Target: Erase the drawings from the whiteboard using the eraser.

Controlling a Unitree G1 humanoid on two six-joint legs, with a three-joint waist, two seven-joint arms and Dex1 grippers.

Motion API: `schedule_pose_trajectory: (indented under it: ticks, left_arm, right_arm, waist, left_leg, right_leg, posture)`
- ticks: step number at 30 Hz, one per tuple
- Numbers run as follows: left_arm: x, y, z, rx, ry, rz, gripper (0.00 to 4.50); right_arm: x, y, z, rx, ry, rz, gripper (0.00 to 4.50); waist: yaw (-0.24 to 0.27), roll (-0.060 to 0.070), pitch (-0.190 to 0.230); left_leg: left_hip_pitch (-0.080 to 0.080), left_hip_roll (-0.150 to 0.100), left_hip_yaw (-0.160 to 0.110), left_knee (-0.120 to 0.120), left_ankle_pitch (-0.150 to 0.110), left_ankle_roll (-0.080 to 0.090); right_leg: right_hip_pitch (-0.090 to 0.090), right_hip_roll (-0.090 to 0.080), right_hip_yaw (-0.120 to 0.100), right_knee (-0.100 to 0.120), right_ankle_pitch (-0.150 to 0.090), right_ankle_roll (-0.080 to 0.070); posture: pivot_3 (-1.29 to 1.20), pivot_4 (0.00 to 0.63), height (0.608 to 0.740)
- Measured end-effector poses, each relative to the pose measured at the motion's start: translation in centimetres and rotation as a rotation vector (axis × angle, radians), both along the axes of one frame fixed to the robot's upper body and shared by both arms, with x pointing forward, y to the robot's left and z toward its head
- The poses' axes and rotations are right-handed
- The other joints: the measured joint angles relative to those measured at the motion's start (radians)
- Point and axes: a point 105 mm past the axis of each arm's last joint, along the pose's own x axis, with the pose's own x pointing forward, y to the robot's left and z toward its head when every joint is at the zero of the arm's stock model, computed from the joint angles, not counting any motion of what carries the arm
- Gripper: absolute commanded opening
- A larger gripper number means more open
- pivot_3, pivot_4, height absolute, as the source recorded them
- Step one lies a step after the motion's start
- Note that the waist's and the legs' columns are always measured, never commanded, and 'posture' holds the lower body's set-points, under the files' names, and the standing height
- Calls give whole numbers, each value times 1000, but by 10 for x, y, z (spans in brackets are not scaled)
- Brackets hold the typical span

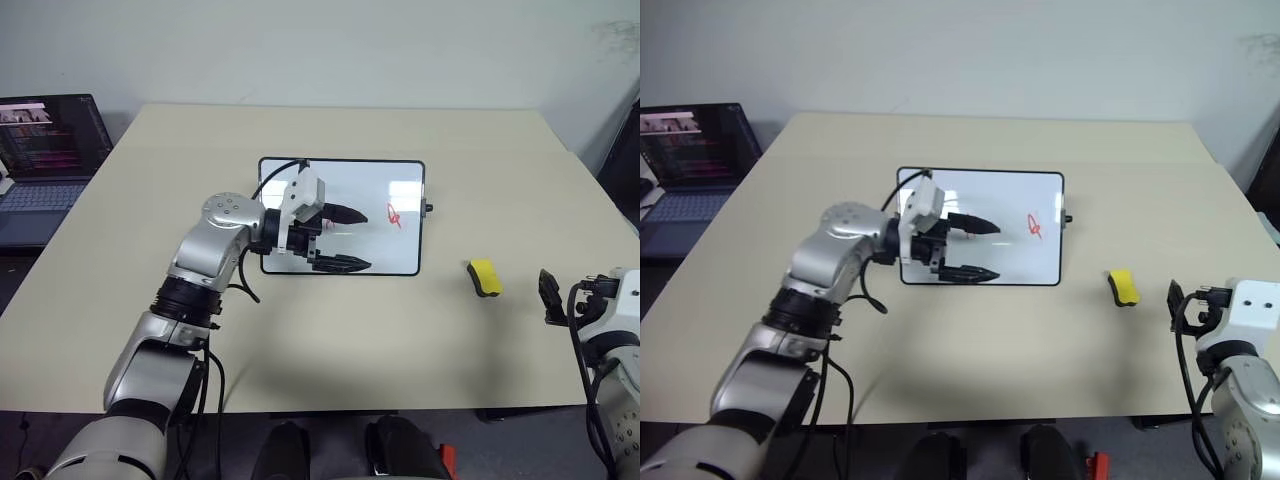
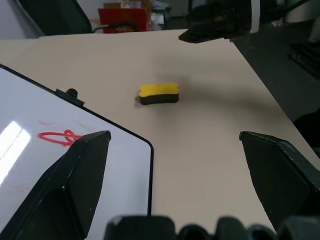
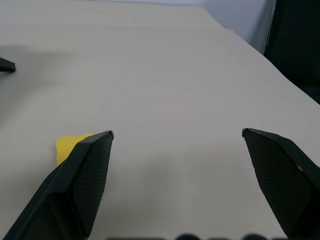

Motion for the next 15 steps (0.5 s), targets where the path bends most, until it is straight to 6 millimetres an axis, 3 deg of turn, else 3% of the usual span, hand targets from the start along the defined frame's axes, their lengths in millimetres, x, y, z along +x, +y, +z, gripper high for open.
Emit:
schedule_pose_trajectory:
  ticks: [4,9,15]
  left_arm:
    - [7,-9,-5,4,44,26,4500]
    - [12,-18,-21,38,85,55,4500]
    - [13,-22,-23,47,76,64,4500]
  right_arm:
    - [-3,-3,3,-28,7,-4,4481]
    - [-7,10,-1,-20,63,120,4481]
    - [-3,18,7,-22,117,240,4481]
  waist:
    - [-1,0,0]
    - [-2,0,0]
    - [-2,0,0]
  left_leg:
    - [0,0,0,0,0,0]
    - [-1,0,0,0,0,0]
    - [0,0,0,0,0,0]
  right_leg:
    - [0,0,0,0,-1,1]
    - [0,0,0,0,-1,1]
    - [0,0,0,0,-1,1]
  posture:
    - [0,150,740]
    - [0,150,740]
    - [0,150,740]
